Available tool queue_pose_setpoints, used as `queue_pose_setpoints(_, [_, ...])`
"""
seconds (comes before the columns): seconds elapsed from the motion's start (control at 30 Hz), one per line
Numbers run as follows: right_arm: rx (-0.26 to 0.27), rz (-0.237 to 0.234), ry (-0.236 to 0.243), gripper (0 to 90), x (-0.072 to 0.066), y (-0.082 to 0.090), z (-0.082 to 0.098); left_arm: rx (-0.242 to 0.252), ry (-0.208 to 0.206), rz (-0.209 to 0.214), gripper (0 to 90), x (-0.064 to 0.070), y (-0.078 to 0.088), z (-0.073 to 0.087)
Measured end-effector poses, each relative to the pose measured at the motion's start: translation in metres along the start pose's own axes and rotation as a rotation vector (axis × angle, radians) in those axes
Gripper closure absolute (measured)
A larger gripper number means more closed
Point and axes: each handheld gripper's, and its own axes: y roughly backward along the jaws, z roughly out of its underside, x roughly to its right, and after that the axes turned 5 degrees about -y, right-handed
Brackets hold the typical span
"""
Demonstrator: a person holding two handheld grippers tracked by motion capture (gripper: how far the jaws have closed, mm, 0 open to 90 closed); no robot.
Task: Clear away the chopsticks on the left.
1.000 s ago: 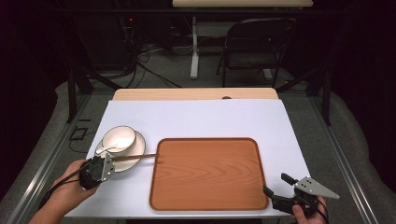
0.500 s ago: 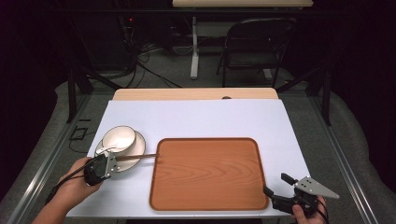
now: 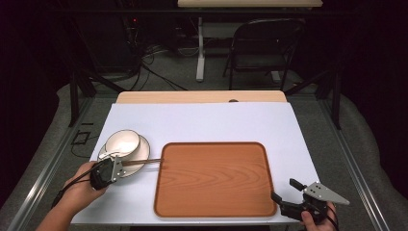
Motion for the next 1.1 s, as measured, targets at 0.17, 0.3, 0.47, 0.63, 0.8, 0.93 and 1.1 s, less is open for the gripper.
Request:
queue_pose_setpoints(0.17, [0.002,0.0,0.003,14.7,0.0,0.0,0.0,-0.018,-0.037,0.004,73.7,0.002,0.0,0.0])
queue_pose_setpoints(0.3, [0.002,0.0,0.004,14.7,0.0,0.0,0.0,-0.044,-0.086,-0.001,76.7,0.002,0.001,-0.002])
queue_pose_setpoints(0.47, [0.003,0.0,0.003,14.7,0.0,0.0,0.0,-0.081,-0.156,-0.011,80.3,0.003,0.001,-0.006])
queue_pose_setpoints(0.63, [0.004,-0.001,0.004,14.7,0.0,0.0,0.0,-0.083,-0.188,-0.012,83.5,0.005,0.002,-0.008])
queue_pose_setpoints(0.8, [0.004,-0.002,0.002,14.7,0.001,0.0,0.0,-0.081,-0.206,-0.024,83.7,0.006,0.004,-0.007])
queue_pose_setpoints(0.93, [0.003,-0.003,0.001,14.7,0.001,0.0,0.0,-0.07,-0.212,-0.046,83.8,0.005,0.008,-0.007])
queue_pose_setpoints(1.1, [0.003,-0.003,0.001,14.7,0.001,0.0,0.0,-0.063,-0.228,-0.087,83.8,0.004,0.019,-0.007])
